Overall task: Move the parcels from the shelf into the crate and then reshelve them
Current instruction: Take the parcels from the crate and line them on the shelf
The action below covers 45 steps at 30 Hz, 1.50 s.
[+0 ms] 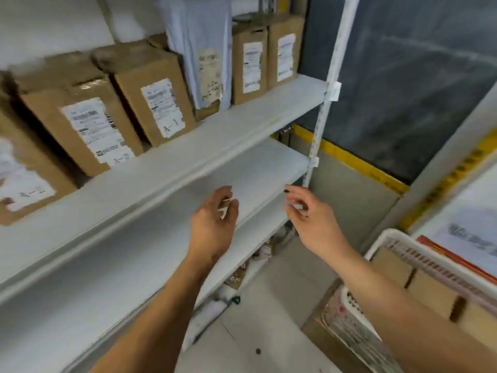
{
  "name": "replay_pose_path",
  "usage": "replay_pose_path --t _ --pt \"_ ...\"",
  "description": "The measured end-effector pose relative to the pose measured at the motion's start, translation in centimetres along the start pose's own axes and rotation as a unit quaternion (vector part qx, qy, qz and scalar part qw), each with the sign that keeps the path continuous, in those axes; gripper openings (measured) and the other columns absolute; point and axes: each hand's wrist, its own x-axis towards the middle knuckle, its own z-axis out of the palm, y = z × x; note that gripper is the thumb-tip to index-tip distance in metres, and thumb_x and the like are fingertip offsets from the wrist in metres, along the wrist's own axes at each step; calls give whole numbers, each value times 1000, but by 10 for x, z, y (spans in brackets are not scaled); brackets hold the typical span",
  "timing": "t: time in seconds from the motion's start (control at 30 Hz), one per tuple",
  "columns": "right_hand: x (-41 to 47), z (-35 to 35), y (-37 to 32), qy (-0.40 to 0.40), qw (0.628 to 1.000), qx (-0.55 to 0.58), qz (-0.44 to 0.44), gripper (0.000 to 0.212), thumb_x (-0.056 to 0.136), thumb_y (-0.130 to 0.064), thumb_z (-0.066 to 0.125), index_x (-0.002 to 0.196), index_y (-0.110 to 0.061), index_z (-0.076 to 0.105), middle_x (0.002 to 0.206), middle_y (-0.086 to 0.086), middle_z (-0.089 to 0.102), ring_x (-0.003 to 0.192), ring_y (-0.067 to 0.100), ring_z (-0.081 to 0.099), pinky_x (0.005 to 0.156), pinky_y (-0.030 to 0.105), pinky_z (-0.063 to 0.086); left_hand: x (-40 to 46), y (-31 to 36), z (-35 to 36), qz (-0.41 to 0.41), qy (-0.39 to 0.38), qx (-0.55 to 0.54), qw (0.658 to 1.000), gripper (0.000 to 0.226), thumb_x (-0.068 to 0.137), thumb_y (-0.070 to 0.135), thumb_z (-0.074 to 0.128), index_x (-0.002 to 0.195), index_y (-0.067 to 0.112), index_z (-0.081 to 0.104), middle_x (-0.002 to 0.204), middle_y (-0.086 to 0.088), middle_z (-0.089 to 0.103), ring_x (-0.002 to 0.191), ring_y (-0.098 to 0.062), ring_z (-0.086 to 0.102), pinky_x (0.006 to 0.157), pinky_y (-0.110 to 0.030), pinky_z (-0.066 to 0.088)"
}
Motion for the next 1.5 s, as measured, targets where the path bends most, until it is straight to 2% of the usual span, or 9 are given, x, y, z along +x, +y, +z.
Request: replay_pose_path --t 0.27,0.47,0.57,0.67,0.8,1.0,1.23,1.37,1.5 --pt "-83 -155 177 60 971 -74 221 40 105 -31 63 144 -22 59 136 0 67 127 19 63 93 24 44 -34 51 242 -9 -211 79 974 39 100 43 65 138 31 63 131 6 71 118 -14 67 106 -29 49" --pt "-148 -218 272 116 923 -42 364 50 106 -37 60 152 -23 50 150 1 59 136 20 57 96 27 50 -73 76 389 21 -401 96 911 50 104 39 61 151 24 53 148 1 59 135 -18 55 109 -34 46" --pt "-176 -239 310 155 891 -45 424 54 105 -38 61 155 -24 47 151 2 58 131 20 59 98 31 52 -92 75 457 30 -472 110 874 56 103 41 62 154 24 48 150 1 56 136 -20 55 109 -35 48" --pt "-203 -260 344 197 854 -42 481 55 105 -37 61 155 -22 46 150 4 58 112 20 67 83 34 59 -116 72 521 17 -540 126 832 62 103 47 60 159 28 40 160 0 47 145 -20 47 117 -43 44" --pt "-232 -286 397 222 823 -40 522 59 103 -38 64 157 -22 45 152 5 56 118 18 62 92 33 55 -154 69 595 26 -607 142 782 65 103 49 59 161 33 33 164 2 41 147 -22 44 117 -45 44" --pt "-257 -316 487 234 811 -42 534 65 103 -39 64 160 -22 40 159 6 49 144 24 49 115 40 43 -205 59 695 38 -636 156 755 73 105 43 58 167 30 19 173 3 22 156 -22 28 123 -38 28" --pt "-281 -338 566 235 808 -23 540 73 101 -31 69 163 -22 32 161 6 44 145 27 48 119 51 44 -230 40 774 32 -611 184 769 82 102 49 59 165 39 8 173 2 19 157 -31 24 120 -59 38" --pt "-278 -348 586 241 802 66 543 85 101 -35 69 168 -26 17 166 3 39 148 27 43 121 51 41 -239 39 795 35 -615 197 762 85 103 45 57 168 32 3 175 5 10 161 -33 6 127 -59 23" --pt "-277 -348 601 259 778 153 552 89 89 -51 72 164 -32 26 154 0 54 135 26 57 113 52 49 -245 40 801 1 -612 214 761 88 105 43 56 168 25 -2 174 -3 10 159 -34 7 129 -52 19"
